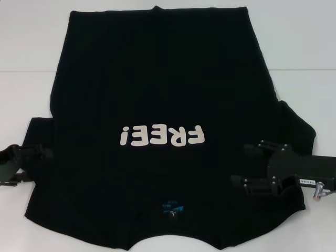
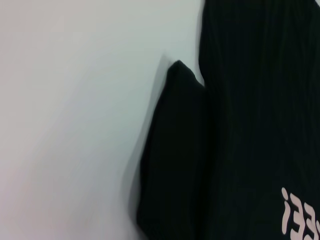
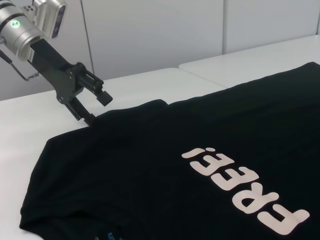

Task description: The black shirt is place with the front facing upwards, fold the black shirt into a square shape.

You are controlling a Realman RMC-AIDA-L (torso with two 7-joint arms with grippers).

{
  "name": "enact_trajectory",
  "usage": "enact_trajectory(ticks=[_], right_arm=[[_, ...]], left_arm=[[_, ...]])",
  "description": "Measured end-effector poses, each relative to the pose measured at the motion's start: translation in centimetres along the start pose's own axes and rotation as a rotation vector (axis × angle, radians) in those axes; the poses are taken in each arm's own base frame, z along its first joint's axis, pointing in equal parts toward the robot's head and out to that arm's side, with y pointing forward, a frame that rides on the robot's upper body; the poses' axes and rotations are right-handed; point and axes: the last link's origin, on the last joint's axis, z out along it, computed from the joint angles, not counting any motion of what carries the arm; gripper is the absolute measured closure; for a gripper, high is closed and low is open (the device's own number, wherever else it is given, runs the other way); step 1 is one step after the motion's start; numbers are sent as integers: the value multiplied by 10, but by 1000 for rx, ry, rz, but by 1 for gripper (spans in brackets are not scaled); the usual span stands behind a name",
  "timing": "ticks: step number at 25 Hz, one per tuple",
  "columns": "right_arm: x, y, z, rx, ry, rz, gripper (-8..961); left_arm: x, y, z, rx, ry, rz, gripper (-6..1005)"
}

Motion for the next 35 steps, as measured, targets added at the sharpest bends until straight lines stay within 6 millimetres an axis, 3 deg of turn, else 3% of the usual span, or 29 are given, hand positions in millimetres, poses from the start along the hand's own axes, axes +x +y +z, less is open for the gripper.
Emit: enact_trajectory(ticks=[22,33,35], right_arm=[[0,0,0,2,-4,3,12],[0,1,1,0,-3,4,12],[0,1,1,0,-3,3,12]], left_arm=[[12,10,6,25,16,62,90],[14,4,6,65,34,79,540],[14,4,5,67,36,78,704]])
